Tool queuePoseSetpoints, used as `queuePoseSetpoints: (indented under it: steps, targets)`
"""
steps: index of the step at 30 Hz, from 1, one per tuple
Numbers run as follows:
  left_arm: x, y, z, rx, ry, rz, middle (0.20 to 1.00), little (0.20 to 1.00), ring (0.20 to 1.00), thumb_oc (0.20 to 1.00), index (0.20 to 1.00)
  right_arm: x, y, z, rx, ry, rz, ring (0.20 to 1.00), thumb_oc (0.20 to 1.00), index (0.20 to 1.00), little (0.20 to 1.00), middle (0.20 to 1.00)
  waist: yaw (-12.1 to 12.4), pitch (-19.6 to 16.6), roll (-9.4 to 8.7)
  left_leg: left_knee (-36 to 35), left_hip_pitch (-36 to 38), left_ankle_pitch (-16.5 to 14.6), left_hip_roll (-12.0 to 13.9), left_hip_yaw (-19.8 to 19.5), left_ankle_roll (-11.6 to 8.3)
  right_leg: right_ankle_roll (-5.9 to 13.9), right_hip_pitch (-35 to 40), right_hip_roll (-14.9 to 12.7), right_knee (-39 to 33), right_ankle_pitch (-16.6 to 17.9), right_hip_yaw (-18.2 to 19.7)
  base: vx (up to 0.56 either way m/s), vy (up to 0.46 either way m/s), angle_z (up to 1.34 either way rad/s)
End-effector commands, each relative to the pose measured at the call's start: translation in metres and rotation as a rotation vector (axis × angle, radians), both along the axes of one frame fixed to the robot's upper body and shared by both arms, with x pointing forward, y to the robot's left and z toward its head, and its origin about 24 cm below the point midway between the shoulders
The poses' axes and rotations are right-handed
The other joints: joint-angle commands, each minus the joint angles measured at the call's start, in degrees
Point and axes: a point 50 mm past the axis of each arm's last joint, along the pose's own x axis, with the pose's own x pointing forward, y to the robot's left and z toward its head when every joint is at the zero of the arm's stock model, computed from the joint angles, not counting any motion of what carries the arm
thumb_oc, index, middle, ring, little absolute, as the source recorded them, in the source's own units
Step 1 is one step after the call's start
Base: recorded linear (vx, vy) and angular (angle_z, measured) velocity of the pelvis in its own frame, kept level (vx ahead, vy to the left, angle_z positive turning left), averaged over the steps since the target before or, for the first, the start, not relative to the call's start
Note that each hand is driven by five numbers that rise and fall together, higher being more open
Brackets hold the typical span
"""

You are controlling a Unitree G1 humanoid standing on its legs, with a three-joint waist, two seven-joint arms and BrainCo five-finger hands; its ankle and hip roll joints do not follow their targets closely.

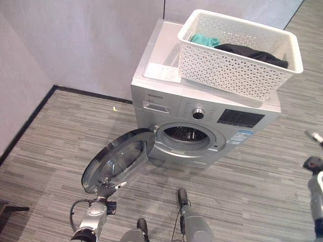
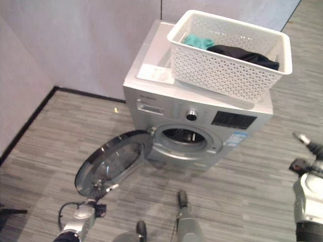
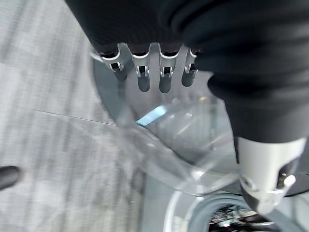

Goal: Grab the laundry basket,head to the washer,open it,put in the laundry and shut it.

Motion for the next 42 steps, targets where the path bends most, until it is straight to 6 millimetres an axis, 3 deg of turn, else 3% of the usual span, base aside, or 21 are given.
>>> queuePoseSetpoints:
  steps: [1,4,5,6,8,14,15,16,17,18,22,24,27,28,30,33,38,42]
  targets:
    - [0.024,0.002,0.020,0.047,-0.105,-0.034,1.000,1.000,1.000,1.000,1.000,0.003,-0.011,0.059,-0.175,-0.149,-0.101,1.000,1.000,1.000,1.000,1.000,1.04,-0.55,-0.62,-0.64,7.01,-7.27,-2.01,-1.79,0.14,3.87,-0.88,-2.54,4.12,2.84,0.13,0.26,-0.219,0.62]
    - [0.010,-0.006,0.006,0.026,-0.038,-0.061,1.000,1.000,1.000,1.000,1.000,0.002,-0.002,0.099,-0.318,-0.209,-0.058,1.000,1.000,1.000,1.000,1.000,1.30,-2.92,-2.70,-2.69,11.10,-8.01,-0.74,-3.54,-1.73,4.14,1.35,-2.75,5.56,3.06,-0.20,0.31,-0.278,0.59]
    - [0.009,-0.006,0.005,0.025,-0.037,-0.061,1.000,1.000,1.000,1.000,1.000,0.002,-0.002,0.099,-0.318,-0.208,-0.057,1.000,1.000,1.000,1.000,1.000,1.22,-2.91,-2.57,-2.93,11.33,-7.95,-0.62,-3.58,-1.78,4.11,1.46,-2.67,5.63,2.94,-0.29,0.30,-0.304,0.58]
    - [0.001,-0.005,-0.001,0.021,-0.004,-0.053,1.000,1.000,1.000,1.000,1.000,0.004,0.005,0.113,-0.377,-0.233,-0.041,1.000,1.000,1.000,1.000,1.000,1.62,-3.69,-3.06,-3.21,12.46,-7.82,0.59,-3.33,-2.38,4.05,1.81,-2.24,6.35,2.53,-1.01,0.24,-0.291,0.40]
    - [-0.013,-0.003,-0.012,0.017,0.057,-0.012,1.000,1.000,1.000,1.000,1.000,0.009,0.025,0.137,-0.483,-0.272,0.011,1.000,1.000,1.000,1.000,1.000,2.00,-4.95,-2.95,-1.30,12.75,-2.78,4.49,-3.06,-5.43,2.86,3.06,0.55,8.32,0.35,-2.88,0.27,-0.350,0.14]
    - [-0.013,-0.003,-0.012,0.016,0.057,-0.009,1.000,1.000,1.000,1.000,1.000,0.009,0.025,0.137,-0.485,-0.272,0.013,1.000,1.000,1.000,1.000,1.000,1.58,-5.01,-2.72,-1.18,12.57,-2.83,4.78,-3.37,-5.63,2.69,3.11,0.69,8.36,0.22,-3.27,0.03,-0.062,0.06]
    - [-0.016,-0.004,-0.016,0.008,0.073,0.007,1.000,1.000,1.000,1.000,1.000,0.008,0.035,0.158,-0.561,-0.320,0.037,1.000,1.000,1.000,1.000,1.000,2.79,-4.56,-4.27,11.69,6.95,2.53,6.55,-3.66,-6.32,0.24,6.44,2.44,7.29,-1.03,-4.07,0.10,-0.413,0.11]
    - [-0.015,-0.014,-0.018,-0.031,0.080,0.021,1.000,1.000,1.000,1.000,1.000,0.005,0.040,0.160,-0.585,-0.298,0.105,1.000,1.000,1.000,1.000,1.000,2.71,-4.30,-7.69,7.88,-1.62,1.28,9.36,2.95,-5.09,-0.58,11.60,0.86,2.90,-2.94,-7.11,0.14,-0.453,0.34]
    - [-0.016,-0.016,-0.021,-0.031,0.101,0.000,1.000,1.000,1.000,1.000,1.000,-0.003,0.032,0.155,-0.594,-0.244,0.087,1.000,1.000,1.000,1.000,1.000,2.72,-4.55,-9.01,5.62,-4.09,3.48,11.14,4.57,-5.89,-1.24,12.28,0.48,2.77,-3.46,-6.94,0.20,-0.146,0.82]
    - [-0.023,-0.021,-0.026,-0.022,0.131,-0.049,1.000,1.000,1.000,1.000,1.000,-0.007,0.038,0.149,-0.637,-0.203,0.131,1.000,1.000,1.000,1.000,1.000,2.59,-5.62,-8.04,1.02,-2.04,2.33,9.53,3.39,-6.05,-0.52,13.03,1.12,2.09,-3.26,-6.51,0.19,0.033,1.15]
    - [-0.032,-0.024,-0.030,-0.013,0.165,-0.119,1.000,1.000,1.000,1.000,1.000,-0.004,0.039,0.144,-0.669,-0.127,0.179,1.000,1.000,1.000,1.000,1.000,3.23,-6.55,-7.46,-2.89,1.19,3.22,9.05,5.77,-6.08,0.01,14.05,0.71,0.87,-2.64,-6.09,0.11,0.112,-0.07]
    - [-0.042,-0.019,-0.033,-0.027,0.178,-0.122,1.000,1.000,1.000,1.000,1.000,0.009,0.046,0.142,-0.744,0.011,0.265,1.000,1.000,1.000,1.000,1.000,4.30,-6.77,-7.18,-5.35,3.53,3.44,8.25,7.36,-5.87,0.74,13.67,0.43,-0.03,-1.70,-5.45,0.00,0.093,-0.57]
    - [-0.045,-0.017,-0.033,-0.037,0.179,-0.106,1.000,1.000,1.000,1.000,1.000,0.018,0.051,0.143,-0.778,0.062,0.302,1.000,1.000,1.000,1.000,1.000,4.63,-6.88,-7.12,-6.41,4.54,3.60,8.08,8.43,-5.82,0.99,13.55,0.39,-0.45,-1.22,-4.90,-0.01,0.052,-0.45]
    - [-0.049,-0.016,-0.035,-0.064,0.185,-0.087,1.000,1.000,1.000,1.000,1.000,0.039,0.050,0.146,-0.868,0.249,0.326,1.000,1.000,1.000,1.000,1.000,5.87,-7.30,-7.39,-9.10,6.16,4.70,7.83,9.83,-6.05,1.47,13.57,0.09,-1.48,-0.33,-5.11,0.00,0.056,-0.32]
    - [-0.051,-0.015,-0.036,-0.074,0.185,-0.069,1.000,1.000,1.000,1.000,1.000,0.048,0.054,0.150,-0.893,0.288,0.345,1.000,1.000,1.000,1.000,1.000,5.49,-7.45,-7.18,-10.08,6.57,5.09,7.67,9.95,-6.16,1.62,13.62,0.02,-1.83,-0.18,-5.29,0.00,0.048,-0.21]
    - [-0.052,-0.017,-0.037,-0.092,0.194,-0.077,1.000,1.000,1.000,1.000,1.000,0.071,0.040,0.150,-0.952,0.514,0.303,1.000,1.000,1.000,1.000,1.000,6.38,-7.38,-7.43,-11.84,6.36,6.32,7.57,9.66,-6.67,1.98,13.51,-0.31,-2.44,-0.08,-6.98,-0.02,0.014,0.10]
    - [-0.053,-0.020,-0.038,-0.114,0.194,-0.066,1.000,1.000,1.000,1.000,1.000,0.100,0.032,0.153,-0.939,0.645,0.238,1.000,1.000,1.000,1.000,1.000,6.39,-7.11,-7.07,-12.42,4.75,7.01,7.60,8.95,-7.16,2.37,12.12,-0.63,-2.54,0.19,-8.43,-0.03,0.003,0.13]
    - [-0.055,-0.020,-0.041,-0.118,0.210,-0.054,1.000,1.000,1.000,1.000,1.000,0.105,0.029,0.151,-0.920,0.677,0.226,1.000,1.000,1.000,1.000,1.000,6.25,-6.99,-6.78,-12.42,3.62,7.38,7.63,8.35,-7.35,2.35,11.49,-0.64,-2.54,0.19,-8.92,-0.01,-0.002,0.01]
